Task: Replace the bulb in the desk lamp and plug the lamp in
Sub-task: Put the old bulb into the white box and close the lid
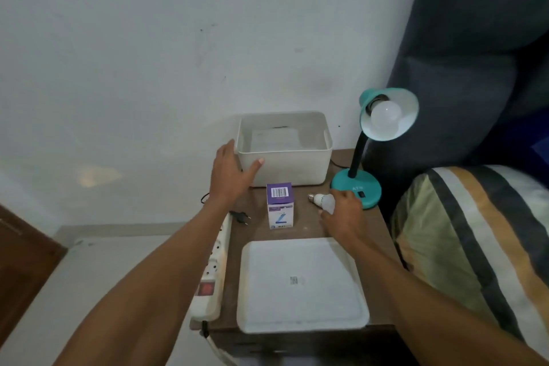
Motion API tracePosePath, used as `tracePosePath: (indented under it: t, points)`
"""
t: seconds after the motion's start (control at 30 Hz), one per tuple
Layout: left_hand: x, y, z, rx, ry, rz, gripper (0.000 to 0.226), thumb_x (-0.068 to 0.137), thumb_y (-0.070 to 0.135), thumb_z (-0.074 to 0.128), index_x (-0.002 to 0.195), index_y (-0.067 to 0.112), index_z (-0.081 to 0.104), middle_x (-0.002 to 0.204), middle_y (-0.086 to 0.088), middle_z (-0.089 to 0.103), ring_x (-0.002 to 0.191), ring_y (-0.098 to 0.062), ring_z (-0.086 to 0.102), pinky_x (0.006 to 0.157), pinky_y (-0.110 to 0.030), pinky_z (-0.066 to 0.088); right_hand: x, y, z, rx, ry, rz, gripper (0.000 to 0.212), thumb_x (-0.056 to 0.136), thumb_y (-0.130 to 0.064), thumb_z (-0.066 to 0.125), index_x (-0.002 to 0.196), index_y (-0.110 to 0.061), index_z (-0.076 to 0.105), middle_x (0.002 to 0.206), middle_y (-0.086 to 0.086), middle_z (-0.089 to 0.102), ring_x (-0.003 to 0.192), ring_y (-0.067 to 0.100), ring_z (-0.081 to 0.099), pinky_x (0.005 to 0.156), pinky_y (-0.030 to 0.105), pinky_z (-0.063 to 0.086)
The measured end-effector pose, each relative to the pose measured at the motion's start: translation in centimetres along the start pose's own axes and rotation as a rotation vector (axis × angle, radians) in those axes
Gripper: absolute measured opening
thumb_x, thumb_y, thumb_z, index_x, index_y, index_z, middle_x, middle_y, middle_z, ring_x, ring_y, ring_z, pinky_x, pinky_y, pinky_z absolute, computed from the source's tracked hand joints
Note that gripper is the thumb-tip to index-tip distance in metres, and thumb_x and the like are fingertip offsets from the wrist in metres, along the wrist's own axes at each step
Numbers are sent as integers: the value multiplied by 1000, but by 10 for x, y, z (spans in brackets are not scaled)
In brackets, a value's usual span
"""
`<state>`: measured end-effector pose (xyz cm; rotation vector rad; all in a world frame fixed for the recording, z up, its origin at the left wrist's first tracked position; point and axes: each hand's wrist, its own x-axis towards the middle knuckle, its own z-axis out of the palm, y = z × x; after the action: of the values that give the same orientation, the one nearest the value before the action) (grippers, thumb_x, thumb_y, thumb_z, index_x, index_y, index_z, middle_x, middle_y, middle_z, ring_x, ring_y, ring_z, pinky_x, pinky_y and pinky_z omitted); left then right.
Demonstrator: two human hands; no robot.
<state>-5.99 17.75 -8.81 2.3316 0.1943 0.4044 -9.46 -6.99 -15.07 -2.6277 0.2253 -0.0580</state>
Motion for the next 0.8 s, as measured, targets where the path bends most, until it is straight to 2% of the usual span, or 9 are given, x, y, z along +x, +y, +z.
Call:
tracePosePath:
  t: [0.17,0.23,0.33,0.47,0.6,0.7,0.8]
  points:
    - [43,-8,20,-59,-45,-84,111,80,64,74,161,12,19,165,-11,28,152,-29,27,121,-44,29,21,5,18,-38,21,22,65,88,-33,72,146,-21,46,142,12,46,127,28,46,101,39,45]
    - [52,-13,26,-74,-86,-79,108,79,67,74,159,14,26,159,-11,39,146,-30,37,117,-45,37,27,10,22,-19,17,9,60,88,-30,72,143,-21,50,137,11,51,122,27,51,97,36,46]
    - [57,-21,33,-128,-121,-66,98,74,77,70,148,22,40,141,-3,59,127,-26,57,102,-43,53,30,15,24,41,25,-13,56,87,-25,74,140,-21,54,130,11,58,114,25,57,92,32,48]
    - [57,-25,37,-166,-121,-97,110,70,82,68,155,22,31,146,-3,56,129,-27,57,103,-48,53,30,17,19,176,72,-63,52,84,-26,76,134,-19,61,125,9,63,110,23,59,92,30,46]
    - [55,-23,39,-188,-113,-109,111,74,77,71,159,21,25,149,-5,53,133,-27,54,106,-48,52,31,-6,-6,423,188,-241,48,83,-26,76,130,-22,64,122,0,62,109,12,57,94,28,51]
    - [55,-23,41,-196,-102,-101,109,77,72,72,159,19,23,149,-7,52,133,-28,54,104,-47,53,38,-42,-32,570,248,-373,47,86,-21,75,131,-19,61,127,0,59,109,7,56,86,15,53]
    - [55,-22,41,-202,-91,-89,106,80,66,74,160,19,23,149,-6,52,132,-27,54,103,-42,52,63,-77,-44,604,267,-381,48,84,-20,77,129,-17,61,128,3,60,111,12,57,86,24,57]
